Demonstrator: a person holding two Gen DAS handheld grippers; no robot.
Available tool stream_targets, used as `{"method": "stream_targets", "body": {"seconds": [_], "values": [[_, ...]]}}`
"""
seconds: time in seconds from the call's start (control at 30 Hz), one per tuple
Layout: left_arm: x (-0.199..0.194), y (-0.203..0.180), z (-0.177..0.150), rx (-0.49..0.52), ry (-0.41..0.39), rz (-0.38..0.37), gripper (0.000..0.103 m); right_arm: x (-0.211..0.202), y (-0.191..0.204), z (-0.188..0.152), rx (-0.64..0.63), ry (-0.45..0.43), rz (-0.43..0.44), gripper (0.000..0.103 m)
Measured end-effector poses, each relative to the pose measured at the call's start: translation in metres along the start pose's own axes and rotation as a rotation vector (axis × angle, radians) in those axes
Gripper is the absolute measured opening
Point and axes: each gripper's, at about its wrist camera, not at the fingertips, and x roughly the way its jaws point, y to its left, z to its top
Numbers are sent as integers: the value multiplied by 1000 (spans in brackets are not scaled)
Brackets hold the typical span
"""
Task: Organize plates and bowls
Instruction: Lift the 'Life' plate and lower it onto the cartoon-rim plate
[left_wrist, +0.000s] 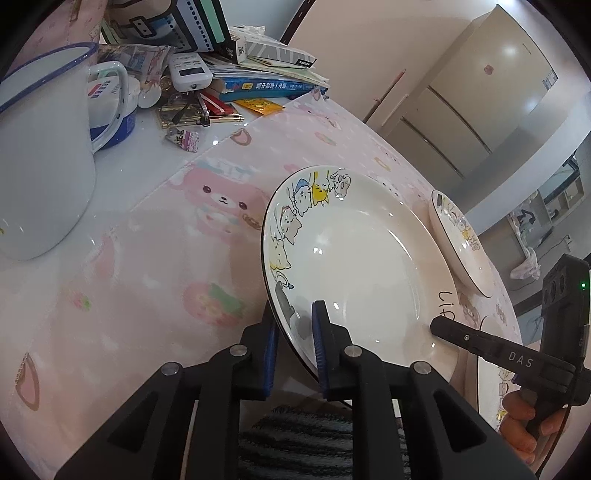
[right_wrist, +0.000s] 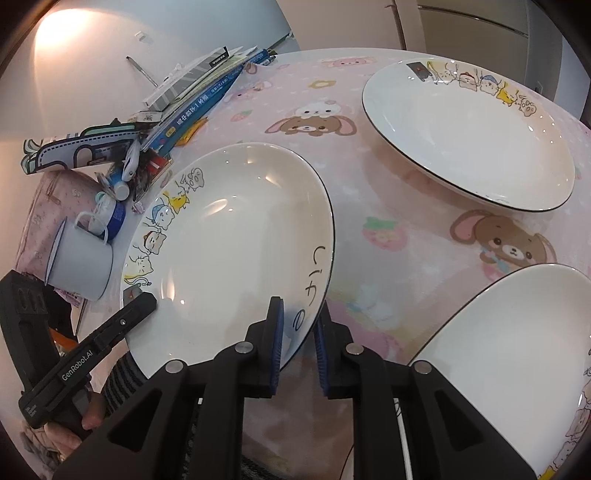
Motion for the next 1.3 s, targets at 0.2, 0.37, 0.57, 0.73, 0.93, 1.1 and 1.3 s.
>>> {"method": "stream_targets", "body": {"seconds": [0.2, 0.37, 0.57, 0.73, 0.93, 1.1, 1.3], "values": [[-1, -3, -3, 18, -9, 16, 19, -2, 4, -6, -38, -47, -25, 16], [-7, -6, -4, 36, -46, 8, 19, -4, 4, -7, -44, -56, -25, 16], [-16, -12, -5, 67, -94, 7, 19, -15, 8, -7, -74, -99, -39, 16], [-34, -31, -9, 150, -139, 32, 21, -37, 13, -8, -91, -154, -54, 16], [-62, -53, -13, 187, -137, -42, 22, -82, 17, -20, -92, -217, -70, 16], [-74, -85, -23, 227, -126, -112, 22, -123, 8, -44, -25, -271, -158, 17], [-81, -120, -40, 295, -113, -162, 22, -159, -15, -73, 20, -306, -183, 17]]}}
